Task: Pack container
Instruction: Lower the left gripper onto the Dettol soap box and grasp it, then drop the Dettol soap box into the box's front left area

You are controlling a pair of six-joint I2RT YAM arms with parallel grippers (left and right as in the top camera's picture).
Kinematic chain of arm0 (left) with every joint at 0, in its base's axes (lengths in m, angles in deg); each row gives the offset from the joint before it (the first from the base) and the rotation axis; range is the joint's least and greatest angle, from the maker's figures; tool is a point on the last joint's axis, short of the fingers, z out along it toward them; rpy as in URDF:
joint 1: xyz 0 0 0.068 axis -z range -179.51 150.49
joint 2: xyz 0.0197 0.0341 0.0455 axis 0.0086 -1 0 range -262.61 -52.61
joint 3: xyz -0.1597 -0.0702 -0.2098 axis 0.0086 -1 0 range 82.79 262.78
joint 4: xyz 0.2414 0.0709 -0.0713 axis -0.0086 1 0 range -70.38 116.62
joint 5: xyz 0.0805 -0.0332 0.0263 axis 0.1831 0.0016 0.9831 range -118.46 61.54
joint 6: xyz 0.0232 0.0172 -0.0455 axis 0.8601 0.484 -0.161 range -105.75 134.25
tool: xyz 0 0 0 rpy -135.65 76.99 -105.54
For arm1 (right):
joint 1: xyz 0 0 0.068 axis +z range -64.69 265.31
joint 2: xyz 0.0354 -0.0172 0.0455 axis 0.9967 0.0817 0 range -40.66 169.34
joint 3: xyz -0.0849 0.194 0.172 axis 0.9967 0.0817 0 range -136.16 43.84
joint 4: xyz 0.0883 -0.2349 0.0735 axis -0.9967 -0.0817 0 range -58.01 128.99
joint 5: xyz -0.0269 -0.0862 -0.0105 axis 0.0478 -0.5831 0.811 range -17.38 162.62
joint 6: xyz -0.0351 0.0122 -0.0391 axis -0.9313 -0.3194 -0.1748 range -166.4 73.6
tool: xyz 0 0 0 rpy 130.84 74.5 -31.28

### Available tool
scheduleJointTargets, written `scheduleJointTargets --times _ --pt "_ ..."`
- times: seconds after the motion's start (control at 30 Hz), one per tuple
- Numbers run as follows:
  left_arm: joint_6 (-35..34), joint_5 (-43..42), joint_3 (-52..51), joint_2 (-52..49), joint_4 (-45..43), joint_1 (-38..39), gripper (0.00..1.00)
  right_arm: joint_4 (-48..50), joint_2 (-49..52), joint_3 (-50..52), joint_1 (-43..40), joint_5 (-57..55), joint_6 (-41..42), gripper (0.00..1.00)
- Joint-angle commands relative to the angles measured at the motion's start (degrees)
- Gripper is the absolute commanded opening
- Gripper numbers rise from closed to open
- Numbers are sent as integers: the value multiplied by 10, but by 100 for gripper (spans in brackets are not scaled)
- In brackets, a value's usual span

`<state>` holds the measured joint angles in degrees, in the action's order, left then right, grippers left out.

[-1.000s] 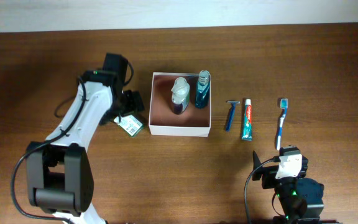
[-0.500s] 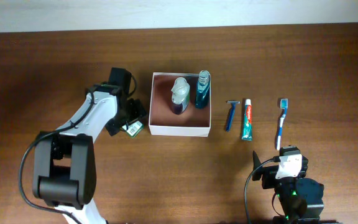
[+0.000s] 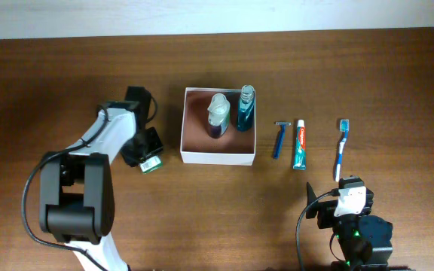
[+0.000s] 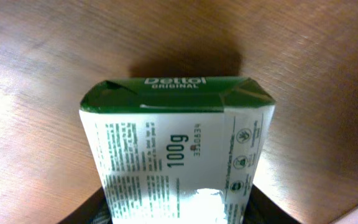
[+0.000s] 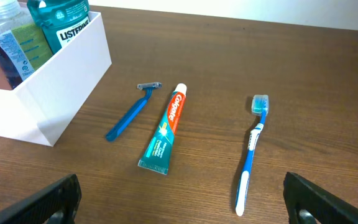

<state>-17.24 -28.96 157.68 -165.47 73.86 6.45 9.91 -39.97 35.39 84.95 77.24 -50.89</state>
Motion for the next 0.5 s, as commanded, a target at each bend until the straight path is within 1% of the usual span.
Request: scheduleJointTargets --times 0.0,0.07,0.1,0.23,0.33,0.43,0.47 --pt "97 -40 72 7 54 -10 45 0 -5 4 -5 5 4 99" --pt "130 -50 132 15 115 -9 44 0 -5 4 -5 5 4 99" --pt "144 -53 161 18 141 -6 41 0 -5 4 -5 5 4 99" --pt "213 -60 292 36 236 34 39 0 -5 4 -5 5 4 99" --pt "259 -55 349 45 244 83 39 0 -5 4 -5 5 4 99" --pt "264 -7 357 45 207 127 40 0 -5 4 -5 5 4 99" --pt "263 3 353 41 190 137 44 0 -5 4 -5 5 4 99"
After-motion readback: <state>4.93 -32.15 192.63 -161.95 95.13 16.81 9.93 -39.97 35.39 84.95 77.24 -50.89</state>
